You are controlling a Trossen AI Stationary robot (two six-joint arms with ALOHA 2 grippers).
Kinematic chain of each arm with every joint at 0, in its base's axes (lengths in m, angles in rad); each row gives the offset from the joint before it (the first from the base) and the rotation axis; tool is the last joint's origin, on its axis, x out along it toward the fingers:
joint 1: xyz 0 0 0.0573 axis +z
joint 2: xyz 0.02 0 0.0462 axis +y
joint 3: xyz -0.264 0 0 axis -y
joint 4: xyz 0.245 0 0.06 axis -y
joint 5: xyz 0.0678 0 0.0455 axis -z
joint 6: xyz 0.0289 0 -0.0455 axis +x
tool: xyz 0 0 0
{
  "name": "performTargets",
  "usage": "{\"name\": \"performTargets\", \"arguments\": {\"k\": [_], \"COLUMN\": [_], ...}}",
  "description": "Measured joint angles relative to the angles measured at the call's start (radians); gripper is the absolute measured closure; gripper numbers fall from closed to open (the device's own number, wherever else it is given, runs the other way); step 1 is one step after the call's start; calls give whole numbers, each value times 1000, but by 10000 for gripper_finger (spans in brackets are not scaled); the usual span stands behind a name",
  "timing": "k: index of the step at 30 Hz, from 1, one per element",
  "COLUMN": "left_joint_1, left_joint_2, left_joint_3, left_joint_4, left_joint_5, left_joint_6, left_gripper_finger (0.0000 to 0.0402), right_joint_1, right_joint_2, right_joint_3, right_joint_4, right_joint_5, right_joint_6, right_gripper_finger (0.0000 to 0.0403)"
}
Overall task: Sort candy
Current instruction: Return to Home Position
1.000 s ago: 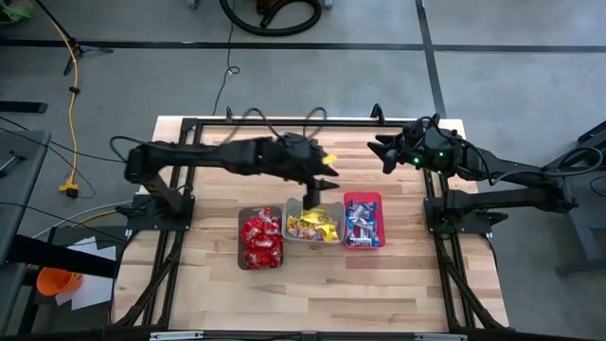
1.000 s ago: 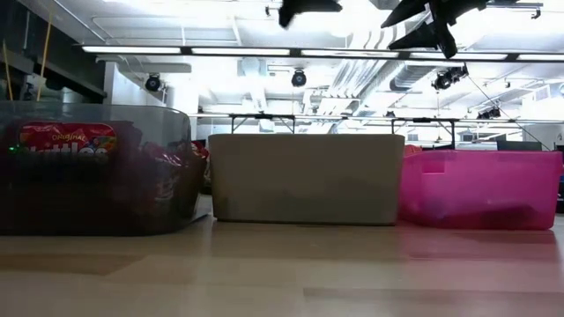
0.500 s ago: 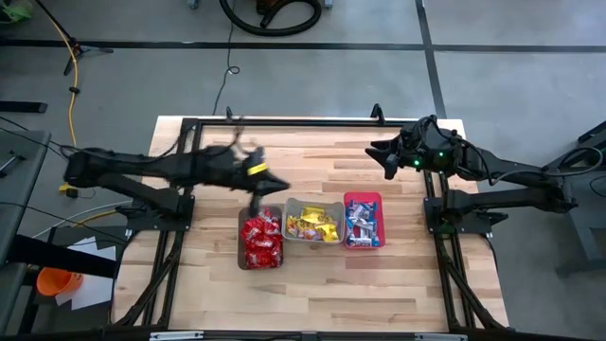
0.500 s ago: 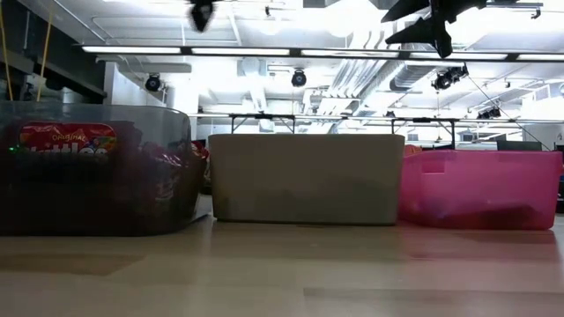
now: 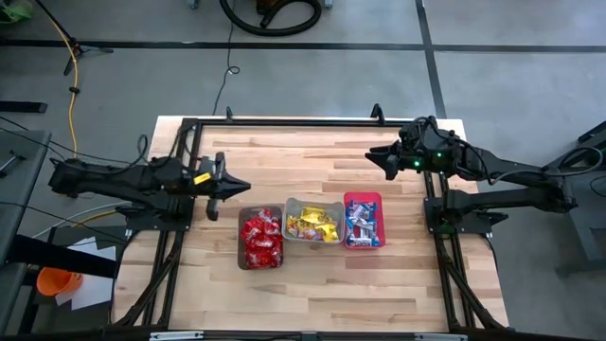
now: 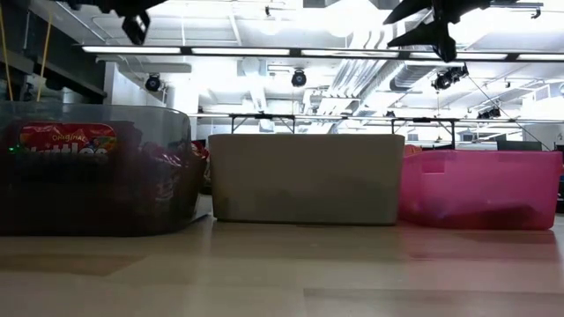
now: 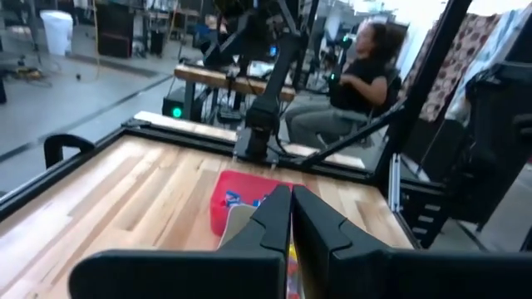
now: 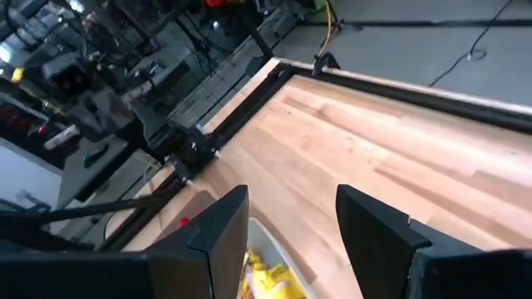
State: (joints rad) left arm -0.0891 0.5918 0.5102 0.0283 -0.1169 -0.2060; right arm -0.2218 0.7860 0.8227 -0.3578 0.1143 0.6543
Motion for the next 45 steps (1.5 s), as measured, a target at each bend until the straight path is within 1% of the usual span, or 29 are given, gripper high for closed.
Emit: {"name": "performTargets", "arguments": {"k": [3, 14, 17, 19, 22, 28, 30, 33, 37, 40, 43, 45], "left_joint_1": [0, 0, 0, 0, 0, 0, 0, 1, 3, 3, 3, 2], "left_joint_2": [-67, -275, -334, -377, -443, -552, -589, -589, -586, -589, -588, -588], "left_joint_3": [-46, -191, -226, -257, -308, -404, -444, -499, -499, -498, -498, -498], "left_joint_4": [11, 103, 114, 114, 113, 134, 152, 212, 158, 168, 142, 136], "left_joint_5": [0, -1, -1, -1, -4, -58, -81, -96, -101, -100, -111, -111], "left_joint_6": [0, -3, -17, -31, -65, -81, -80, -88, -127, -144, -160, -160], "left_gripper_finger": [401, 401, 401, 401, 401, 401, 401, 401, 401, 401, 401, 401], "right_joint_1": [0, 38, 56, 69, 90, 143, 165, 194, 235, 271, 303, 318], "right_joint_2": [0, 0, -1, -2, -11, -64, -96, -149, -220, -273, -330, -371], "right_joint_3": [0, 0, 0, 0, 0, 0, 0, 0, 0, -2, -50, -122], "right_joint_4": [-16, -102, -119, -134, -173, -268, -290, -314, -347, -366, -319, -229], "right_joint_5": [-18, -20, -39, -57, -77, -111, -112, -101, -72, -32, 2, 15], "right_joint_6": [-5, -26, -26, -31, -34, -29, -26, -8, -6, -13, -44, -68], "right_gripper_finger": [226, 227, 236, 253, 288, 385, 396, 388, 400, 399, 402, 401]}}
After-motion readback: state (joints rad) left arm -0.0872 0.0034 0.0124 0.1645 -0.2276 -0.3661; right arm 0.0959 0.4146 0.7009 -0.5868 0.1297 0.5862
